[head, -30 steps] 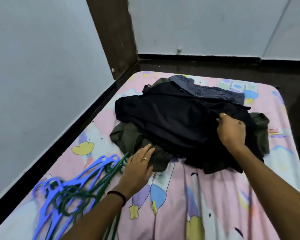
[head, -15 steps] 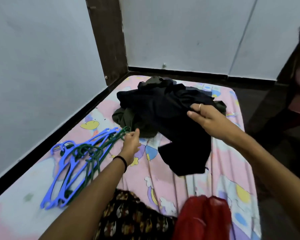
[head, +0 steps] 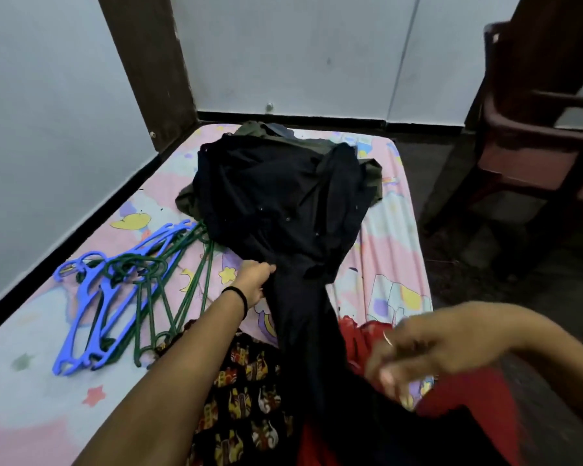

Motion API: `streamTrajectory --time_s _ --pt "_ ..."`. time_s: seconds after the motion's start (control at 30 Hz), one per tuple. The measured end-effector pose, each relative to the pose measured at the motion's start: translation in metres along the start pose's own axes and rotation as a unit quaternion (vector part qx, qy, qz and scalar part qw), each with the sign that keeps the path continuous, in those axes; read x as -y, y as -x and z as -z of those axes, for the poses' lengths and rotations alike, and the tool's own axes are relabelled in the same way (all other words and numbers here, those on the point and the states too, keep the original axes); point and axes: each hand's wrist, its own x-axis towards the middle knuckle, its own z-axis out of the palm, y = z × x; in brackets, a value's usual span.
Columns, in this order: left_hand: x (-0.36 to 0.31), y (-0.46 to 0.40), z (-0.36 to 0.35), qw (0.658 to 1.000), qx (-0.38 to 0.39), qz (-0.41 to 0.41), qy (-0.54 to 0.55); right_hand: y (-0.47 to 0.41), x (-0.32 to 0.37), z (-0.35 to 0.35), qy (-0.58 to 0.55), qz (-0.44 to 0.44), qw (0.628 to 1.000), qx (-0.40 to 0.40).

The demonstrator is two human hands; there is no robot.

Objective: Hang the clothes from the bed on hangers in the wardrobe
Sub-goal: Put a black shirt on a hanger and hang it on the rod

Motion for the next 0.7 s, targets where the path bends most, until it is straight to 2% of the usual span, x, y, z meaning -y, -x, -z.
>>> streamTrajectory --time_s 0.17,0.27,0.37,0.47,0.57,0.7 --pt "0.031 -0.007 0.033 0.997 -0.033 -0.002 -0.073 -0.055 -0.082 0.035 0.007 -0.180 0.972 -0.152" --pt "0.040 -0.010 0.053 0.992 -0.024 0.017 -0.119 -0.087 -0.114 0.057 0.001 -0.233 0.949 -0.214" --pt "0.041 -0.013 0.071 0.976 0.025 0.075 -0.201 -0.121 -0.129 0.071 0.016 -0.249 0.941 -0.227" --pt "0.037 -0.023 0.081 0.964 0.051 0.118 -0.231 -0.150 -0.137 0.092 0.072 -0.243 0.935 -0.247" --pt "0.028 -0.031 0.077 0.968 0.050 0.126 -0.209 -0.168 -0.139 0.127 0.111 -0.238 0.929 -0.259" --pt "0.027 -0.052 0.069 0.981 0.010 0.127 -0.144 -0.180 -0.131 0.191 0.187 -0.245 0.900 -0.309"
